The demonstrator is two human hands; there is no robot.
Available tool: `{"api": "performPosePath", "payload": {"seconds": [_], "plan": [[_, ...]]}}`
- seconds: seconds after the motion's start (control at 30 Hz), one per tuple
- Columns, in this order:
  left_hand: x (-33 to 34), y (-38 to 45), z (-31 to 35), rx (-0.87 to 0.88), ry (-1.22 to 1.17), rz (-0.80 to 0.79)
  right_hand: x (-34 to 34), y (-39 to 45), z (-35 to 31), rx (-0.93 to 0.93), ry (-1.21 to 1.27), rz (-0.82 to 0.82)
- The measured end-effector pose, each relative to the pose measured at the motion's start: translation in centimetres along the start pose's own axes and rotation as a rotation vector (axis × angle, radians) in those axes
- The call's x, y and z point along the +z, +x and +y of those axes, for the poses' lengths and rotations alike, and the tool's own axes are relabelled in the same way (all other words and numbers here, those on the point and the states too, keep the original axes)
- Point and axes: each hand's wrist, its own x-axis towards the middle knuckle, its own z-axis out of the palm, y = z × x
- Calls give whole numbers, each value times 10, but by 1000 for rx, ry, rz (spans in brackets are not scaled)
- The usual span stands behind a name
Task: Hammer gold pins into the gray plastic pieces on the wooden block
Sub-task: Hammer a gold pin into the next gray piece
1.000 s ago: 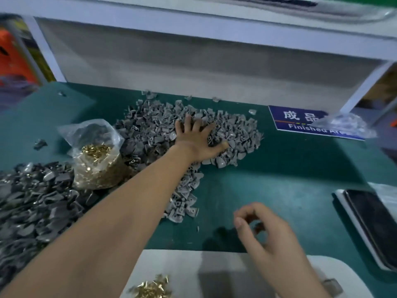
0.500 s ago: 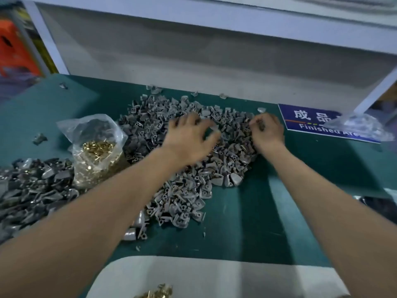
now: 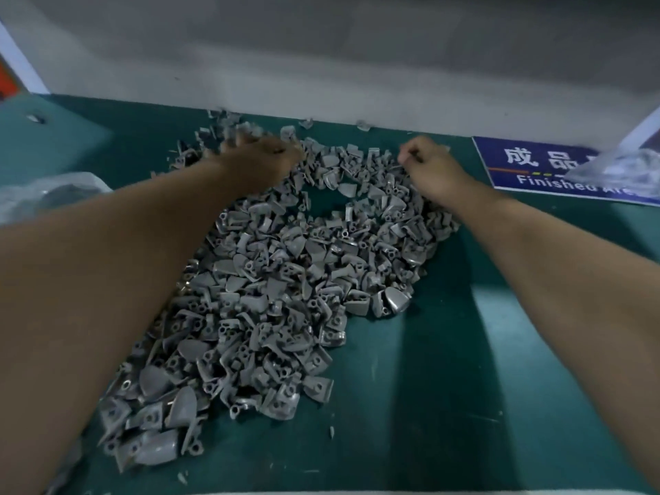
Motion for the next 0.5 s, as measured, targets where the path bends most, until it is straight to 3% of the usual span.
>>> {"api": "performPosePath", "payload": {"seconds": [0.27, 0.5], "plan": [[15, -36, 34, 217, 34, 1, 10, -21, -22, -67, -26, -149], [24, -78, 42, 271, -53, -29, 8, -71, -30, -107, 5, -198]]}}
